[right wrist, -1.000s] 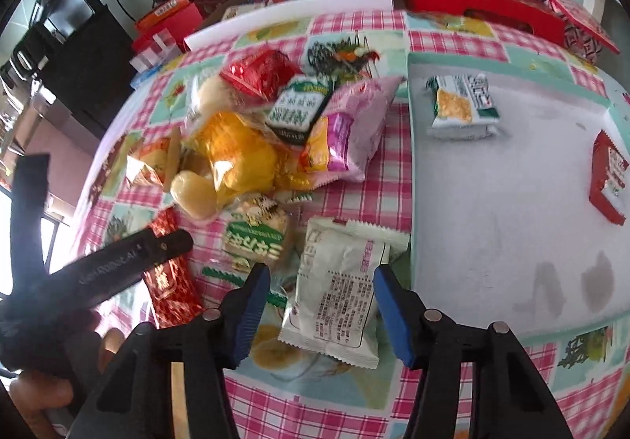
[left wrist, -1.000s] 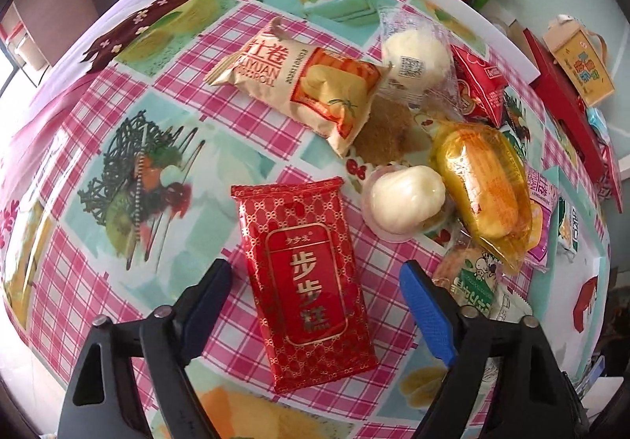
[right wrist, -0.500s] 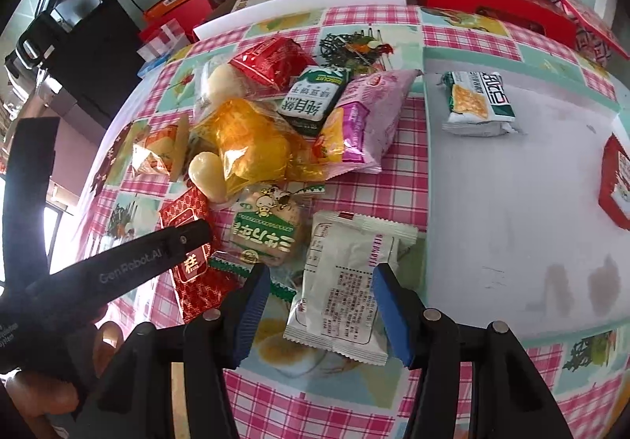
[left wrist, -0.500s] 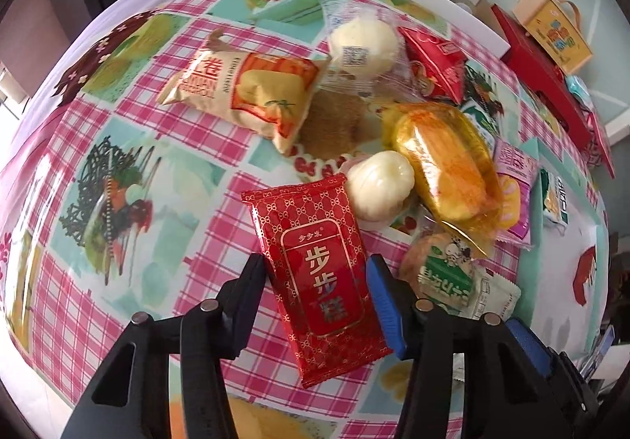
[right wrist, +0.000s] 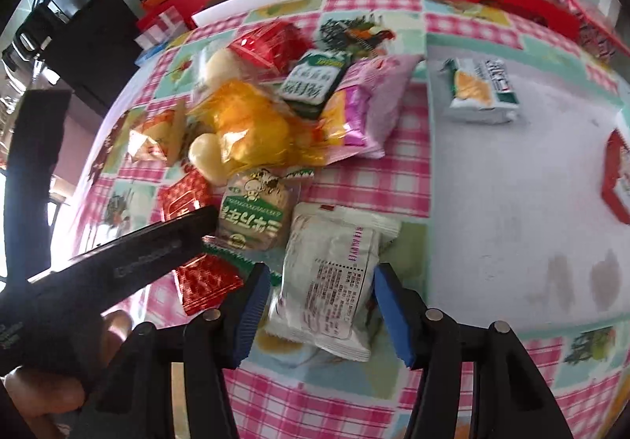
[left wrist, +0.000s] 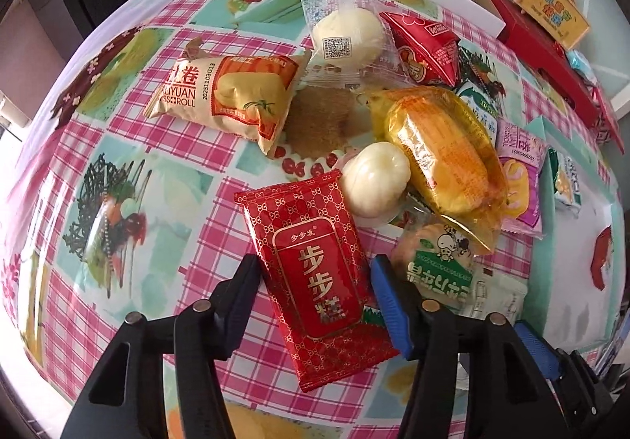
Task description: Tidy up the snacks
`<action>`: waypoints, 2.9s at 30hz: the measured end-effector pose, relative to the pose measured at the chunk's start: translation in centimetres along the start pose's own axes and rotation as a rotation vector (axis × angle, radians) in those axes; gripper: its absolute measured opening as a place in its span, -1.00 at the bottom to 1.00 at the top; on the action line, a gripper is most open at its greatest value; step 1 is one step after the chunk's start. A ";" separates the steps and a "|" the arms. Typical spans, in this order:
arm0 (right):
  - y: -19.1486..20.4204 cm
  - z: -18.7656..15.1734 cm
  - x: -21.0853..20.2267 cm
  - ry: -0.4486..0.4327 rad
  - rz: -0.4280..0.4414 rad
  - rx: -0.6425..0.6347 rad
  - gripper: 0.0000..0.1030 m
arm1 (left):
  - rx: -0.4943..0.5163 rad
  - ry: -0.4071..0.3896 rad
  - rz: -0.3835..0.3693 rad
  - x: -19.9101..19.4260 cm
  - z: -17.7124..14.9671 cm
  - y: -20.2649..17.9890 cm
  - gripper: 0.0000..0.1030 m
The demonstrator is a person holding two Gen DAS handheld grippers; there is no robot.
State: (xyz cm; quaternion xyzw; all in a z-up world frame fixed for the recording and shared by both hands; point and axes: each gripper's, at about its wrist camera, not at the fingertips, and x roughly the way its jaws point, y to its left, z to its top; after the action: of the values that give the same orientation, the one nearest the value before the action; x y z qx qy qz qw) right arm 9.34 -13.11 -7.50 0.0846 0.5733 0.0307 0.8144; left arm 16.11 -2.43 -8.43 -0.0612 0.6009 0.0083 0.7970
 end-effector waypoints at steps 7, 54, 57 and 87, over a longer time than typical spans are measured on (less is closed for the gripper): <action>0.3 -0.2 1.1 0.022 -0.055 -0.029 0.14 | 0.030 -0.001 0.028 0.5 0.4 -1.1 0.27; 0.2 0.1 -4.6 -0.169 -0.105 -0.036 0.06 | -0.007 -0.281 -0.008 -10.1 -1.4 5.2 -0.08; -0.8 0.2 -5.0 -0.176 -0.104 -0.006 0.06 | -0.015 -0.310 -0.026 -11.0 -1.4 4.8 -0.08; -23.4 -1.8 -10.4 -0.268 -0.389 0.608 0.07 | 0.482 -0.256 -0.240 -8.2 -5.3 -15.0 -0.08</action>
State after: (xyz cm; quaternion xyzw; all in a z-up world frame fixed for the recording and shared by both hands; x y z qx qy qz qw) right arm 2.94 -37.43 -2.46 0.2152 0.4498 -0.3070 0.8106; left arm 10.08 -17.38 -0.65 0.0608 0.4686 -0.2214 0.8531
